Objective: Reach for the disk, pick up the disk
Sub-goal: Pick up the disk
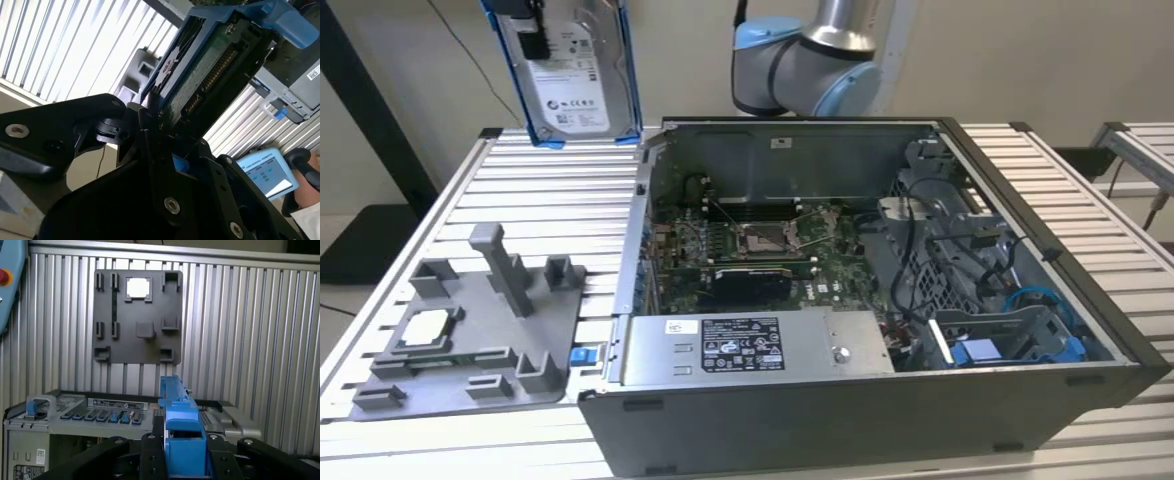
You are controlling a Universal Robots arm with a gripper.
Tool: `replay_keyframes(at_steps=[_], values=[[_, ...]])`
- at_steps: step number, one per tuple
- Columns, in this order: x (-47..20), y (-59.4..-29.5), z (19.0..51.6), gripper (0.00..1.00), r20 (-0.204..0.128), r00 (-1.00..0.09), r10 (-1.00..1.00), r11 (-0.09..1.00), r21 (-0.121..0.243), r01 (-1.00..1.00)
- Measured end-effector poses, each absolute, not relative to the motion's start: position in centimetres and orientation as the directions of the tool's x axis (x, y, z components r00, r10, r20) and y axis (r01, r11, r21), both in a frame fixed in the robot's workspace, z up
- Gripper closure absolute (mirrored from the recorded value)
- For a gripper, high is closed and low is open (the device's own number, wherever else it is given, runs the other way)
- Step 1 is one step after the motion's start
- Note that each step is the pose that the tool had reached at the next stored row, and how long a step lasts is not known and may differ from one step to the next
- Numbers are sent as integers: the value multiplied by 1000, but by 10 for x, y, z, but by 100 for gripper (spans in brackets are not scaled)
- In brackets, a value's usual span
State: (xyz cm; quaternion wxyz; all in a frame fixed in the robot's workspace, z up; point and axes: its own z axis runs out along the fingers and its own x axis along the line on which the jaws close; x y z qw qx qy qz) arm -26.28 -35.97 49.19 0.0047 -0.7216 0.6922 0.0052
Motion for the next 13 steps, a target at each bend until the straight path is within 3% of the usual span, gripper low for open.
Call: replay_keyframes(at_steps=[13], values=[[-204,-360,492,100,-14,42,-999,-42,0,-999]])
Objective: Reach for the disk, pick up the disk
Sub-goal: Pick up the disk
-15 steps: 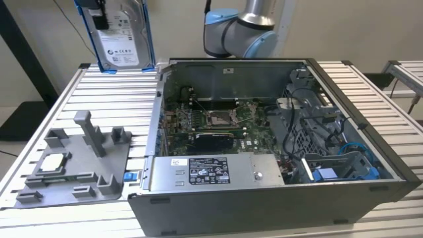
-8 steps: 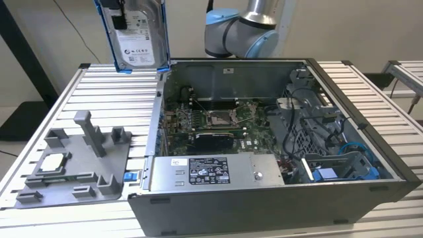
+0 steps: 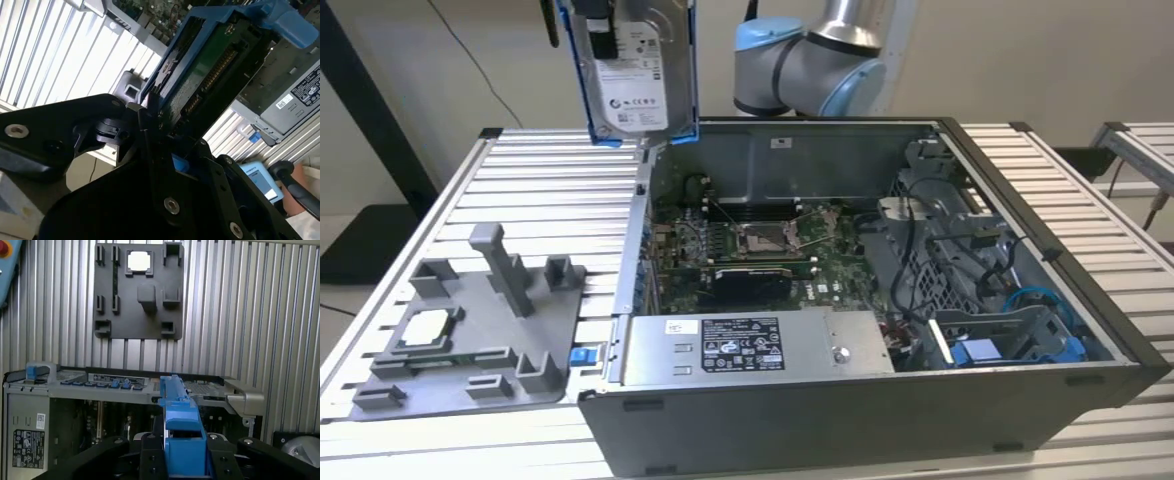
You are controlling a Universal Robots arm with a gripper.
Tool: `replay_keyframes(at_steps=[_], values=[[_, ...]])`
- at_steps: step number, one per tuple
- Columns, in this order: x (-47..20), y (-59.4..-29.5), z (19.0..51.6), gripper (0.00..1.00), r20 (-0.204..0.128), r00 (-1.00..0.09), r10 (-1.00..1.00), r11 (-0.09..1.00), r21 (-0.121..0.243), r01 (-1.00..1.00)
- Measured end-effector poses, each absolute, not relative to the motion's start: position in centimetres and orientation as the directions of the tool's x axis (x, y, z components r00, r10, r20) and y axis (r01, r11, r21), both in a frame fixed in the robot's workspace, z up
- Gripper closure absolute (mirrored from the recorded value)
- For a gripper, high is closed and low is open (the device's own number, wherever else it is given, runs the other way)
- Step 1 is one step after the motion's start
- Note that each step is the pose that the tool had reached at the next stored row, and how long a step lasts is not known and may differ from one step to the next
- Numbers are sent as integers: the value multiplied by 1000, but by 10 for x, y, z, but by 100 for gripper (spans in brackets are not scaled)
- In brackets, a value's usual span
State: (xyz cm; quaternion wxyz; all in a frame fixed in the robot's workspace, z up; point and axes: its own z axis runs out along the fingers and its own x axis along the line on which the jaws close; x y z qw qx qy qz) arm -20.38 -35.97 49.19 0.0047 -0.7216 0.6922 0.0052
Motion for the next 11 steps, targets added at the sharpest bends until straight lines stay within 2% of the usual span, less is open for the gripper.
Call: replay_keyframes(at_steps=[11], values=[[-154,-360,492,100,-14,42,-999,-42,0,-999]])
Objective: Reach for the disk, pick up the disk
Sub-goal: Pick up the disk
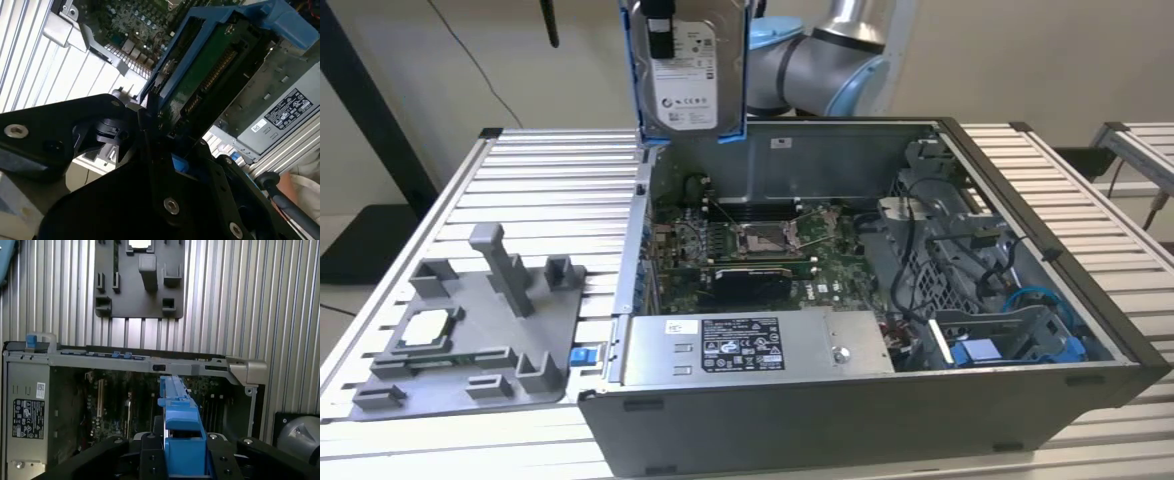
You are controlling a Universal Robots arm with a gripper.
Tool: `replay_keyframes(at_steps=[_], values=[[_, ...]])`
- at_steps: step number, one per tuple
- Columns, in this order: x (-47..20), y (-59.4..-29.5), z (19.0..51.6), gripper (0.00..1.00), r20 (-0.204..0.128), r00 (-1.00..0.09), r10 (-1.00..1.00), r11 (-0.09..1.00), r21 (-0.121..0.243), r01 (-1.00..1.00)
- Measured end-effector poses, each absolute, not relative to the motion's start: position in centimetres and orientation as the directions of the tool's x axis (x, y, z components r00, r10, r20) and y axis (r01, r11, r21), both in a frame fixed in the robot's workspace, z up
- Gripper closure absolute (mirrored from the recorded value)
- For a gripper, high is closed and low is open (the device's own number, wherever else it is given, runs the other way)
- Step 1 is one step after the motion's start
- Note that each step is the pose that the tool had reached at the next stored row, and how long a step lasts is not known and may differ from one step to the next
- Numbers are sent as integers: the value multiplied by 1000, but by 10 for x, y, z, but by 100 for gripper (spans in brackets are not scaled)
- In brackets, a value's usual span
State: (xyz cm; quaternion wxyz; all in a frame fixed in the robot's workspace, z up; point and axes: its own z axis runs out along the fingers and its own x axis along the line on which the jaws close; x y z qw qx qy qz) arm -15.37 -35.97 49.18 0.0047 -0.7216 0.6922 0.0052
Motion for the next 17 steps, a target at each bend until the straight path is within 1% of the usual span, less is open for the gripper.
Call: replay_keyframes(at_steps=[17], values=[[-76,-360,492,100,-14,42,-999,-42,0,-999]])
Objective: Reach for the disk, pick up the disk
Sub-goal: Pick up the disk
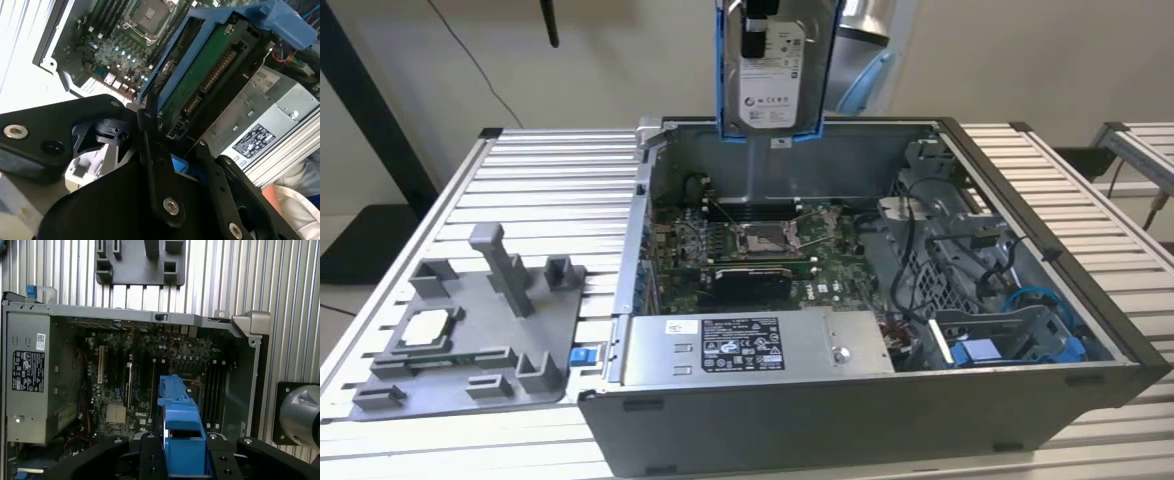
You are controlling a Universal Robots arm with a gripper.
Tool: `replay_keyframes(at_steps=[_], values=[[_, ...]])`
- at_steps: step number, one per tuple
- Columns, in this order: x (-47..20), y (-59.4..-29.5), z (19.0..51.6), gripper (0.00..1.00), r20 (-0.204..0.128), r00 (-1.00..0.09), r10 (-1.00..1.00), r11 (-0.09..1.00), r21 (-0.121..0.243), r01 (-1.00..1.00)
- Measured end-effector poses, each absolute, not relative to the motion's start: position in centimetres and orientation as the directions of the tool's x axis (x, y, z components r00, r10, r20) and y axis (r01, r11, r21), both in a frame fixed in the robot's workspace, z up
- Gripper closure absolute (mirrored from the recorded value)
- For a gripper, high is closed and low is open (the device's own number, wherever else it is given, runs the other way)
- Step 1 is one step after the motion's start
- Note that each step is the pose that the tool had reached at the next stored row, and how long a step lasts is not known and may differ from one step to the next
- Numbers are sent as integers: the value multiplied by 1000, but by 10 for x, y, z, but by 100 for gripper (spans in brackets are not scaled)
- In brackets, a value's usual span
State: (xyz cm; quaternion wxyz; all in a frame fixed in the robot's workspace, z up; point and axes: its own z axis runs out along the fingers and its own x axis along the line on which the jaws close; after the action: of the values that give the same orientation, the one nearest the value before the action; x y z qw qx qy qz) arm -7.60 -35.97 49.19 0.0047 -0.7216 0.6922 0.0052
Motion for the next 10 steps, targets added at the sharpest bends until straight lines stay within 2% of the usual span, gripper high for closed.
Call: replay_keyframes(at_steps=[10], values=[[-31,-360,492,100,-14,42,-999,-42,0,-999]])
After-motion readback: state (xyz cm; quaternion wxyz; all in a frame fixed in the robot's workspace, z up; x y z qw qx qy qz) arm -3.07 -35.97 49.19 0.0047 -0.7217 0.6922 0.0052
